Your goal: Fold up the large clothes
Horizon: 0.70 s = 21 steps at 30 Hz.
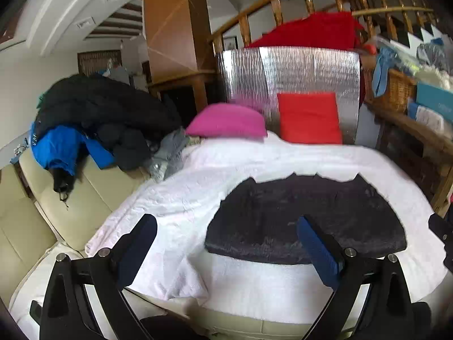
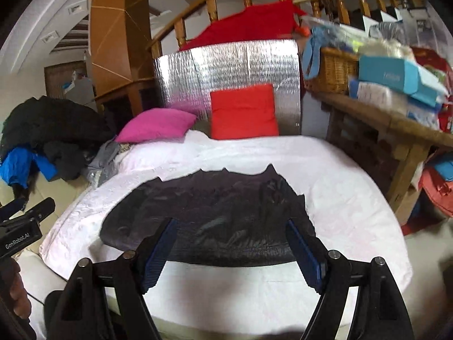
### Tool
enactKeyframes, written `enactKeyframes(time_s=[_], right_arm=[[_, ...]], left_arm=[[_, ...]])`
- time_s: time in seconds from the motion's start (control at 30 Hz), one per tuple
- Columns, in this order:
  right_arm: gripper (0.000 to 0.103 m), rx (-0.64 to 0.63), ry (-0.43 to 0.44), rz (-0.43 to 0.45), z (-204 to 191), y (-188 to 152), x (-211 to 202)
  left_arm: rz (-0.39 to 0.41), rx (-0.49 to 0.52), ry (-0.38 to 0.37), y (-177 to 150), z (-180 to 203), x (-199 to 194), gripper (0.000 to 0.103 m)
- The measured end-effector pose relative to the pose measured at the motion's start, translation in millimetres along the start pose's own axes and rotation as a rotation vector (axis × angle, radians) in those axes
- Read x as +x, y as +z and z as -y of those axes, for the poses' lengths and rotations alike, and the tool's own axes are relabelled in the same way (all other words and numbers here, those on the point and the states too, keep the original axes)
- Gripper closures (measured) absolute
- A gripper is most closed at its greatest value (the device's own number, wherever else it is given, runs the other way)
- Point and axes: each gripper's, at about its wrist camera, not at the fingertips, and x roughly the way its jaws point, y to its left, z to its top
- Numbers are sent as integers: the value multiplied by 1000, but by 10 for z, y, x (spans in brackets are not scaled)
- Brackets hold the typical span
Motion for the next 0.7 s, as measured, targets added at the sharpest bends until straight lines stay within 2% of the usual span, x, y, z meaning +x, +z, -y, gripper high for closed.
enactKeyframes(time_s=[0.37, 0.7], right_arm=[[17, -5, -32, 102, -323, 40, -973], [17, -5, -56, 129, -462, -2, -1198]], left_arm=[[89, 2, -11, -11, -120, -907, 4], [131, -25, -3, 20, -243, -1190, 3]])
